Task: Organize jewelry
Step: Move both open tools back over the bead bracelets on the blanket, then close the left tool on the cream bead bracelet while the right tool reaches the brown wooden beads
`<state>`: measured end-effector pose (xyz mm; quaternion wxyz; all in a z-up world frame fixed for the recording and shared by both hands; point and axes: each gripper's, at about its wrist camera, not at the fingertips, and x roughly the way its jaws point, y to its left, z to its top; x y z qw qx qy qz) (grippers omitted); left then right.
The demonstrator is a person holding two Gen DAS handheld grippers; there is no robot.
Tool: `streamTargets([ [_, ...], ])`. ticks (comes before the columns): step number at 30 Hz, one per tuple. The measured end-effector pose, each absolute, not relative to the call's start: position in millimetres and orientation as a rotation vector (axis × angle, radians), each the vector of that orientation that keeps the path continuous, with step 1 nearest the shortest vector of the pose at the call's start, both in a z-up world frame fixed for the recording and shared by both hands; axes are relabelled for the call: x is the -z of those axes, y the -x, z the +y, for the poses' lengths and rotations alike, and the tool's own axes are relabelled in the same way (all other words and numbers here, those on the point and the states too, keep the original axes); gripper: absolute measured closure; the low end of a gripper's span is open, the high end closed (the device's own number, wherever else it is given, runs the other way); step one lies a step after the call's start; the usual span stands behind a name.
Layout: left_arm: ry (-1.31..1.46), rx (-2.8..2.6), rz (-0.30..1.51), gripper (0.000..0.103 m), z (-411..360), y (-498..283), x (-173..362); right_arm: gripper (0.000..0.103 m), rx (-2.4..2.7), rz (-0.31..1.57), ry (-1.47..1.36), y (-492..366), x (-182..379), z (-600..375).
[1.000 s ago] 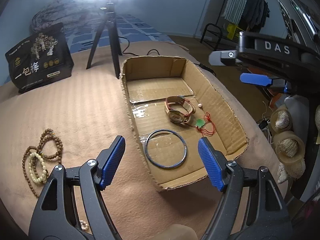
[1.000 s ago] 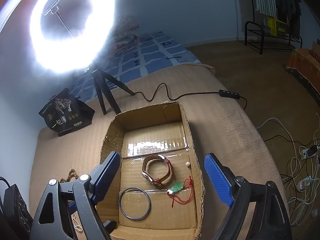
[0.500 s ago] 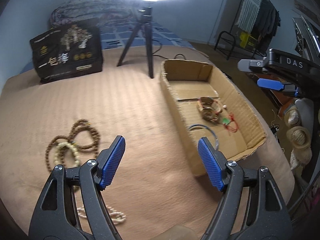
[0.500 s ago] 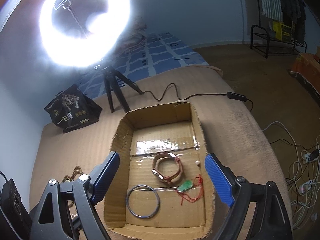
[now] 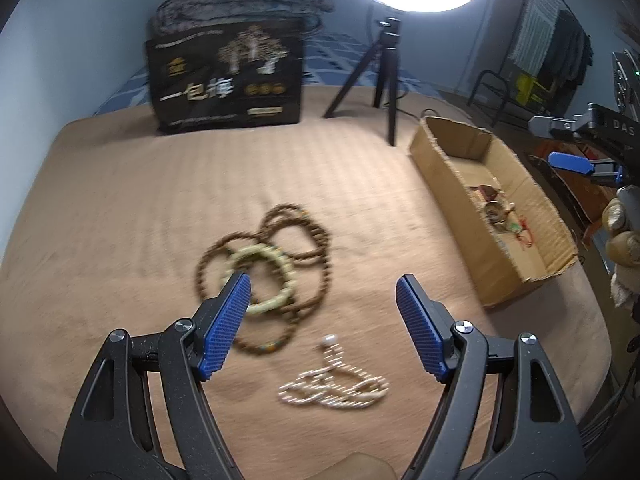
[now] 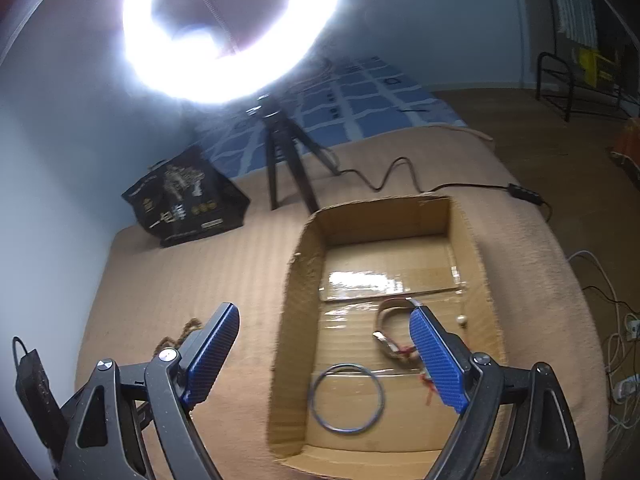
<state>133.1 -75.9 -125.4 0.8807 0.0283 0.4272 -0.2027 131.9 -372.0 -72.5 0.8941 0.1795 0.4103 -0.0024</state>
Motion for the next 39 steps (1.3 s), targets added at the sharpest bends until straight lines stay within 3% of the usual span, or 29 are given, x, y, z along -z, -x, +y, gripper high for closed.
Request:
streamTargets([
  [10,-0.042,0.397,0.922,0.026,-49.3,-135.5,142.7,0.018,-0.090,0.884,-0.333,-140.5,76.9,-328.9],
  [18,-0.059,0.416,0.955,0.051,-62.3,-143.2,156.9,0.032,-0.164,0.937,-0.307,-150.2,88.1,-295.1],
  [21,-0.062,0.409,0.966,0.055,-64.5,-147.8,163.1,0.041,-0.191,0.962,-0.290,-153.9,93.6,-282.3],
  [23,-0.057,0.407,0.979,0.060,-65.6,-151.1,166.2,0.042,-0.200,0.974,-0.281,-156.7,97.1,-274.9],
  [27,-0.051,0.400,0.986,0.060,-68.7,-157.6,169.8,0.049,-0.216,0.998,-0.262,-161.8,104.5,-261.2],
  [39,-0.073,0.390,1.019,0.077,-79.5,-172.8,182.6,0.054,-0.215,1.029,-0.249,-173.7,118.5,-241.3],
])
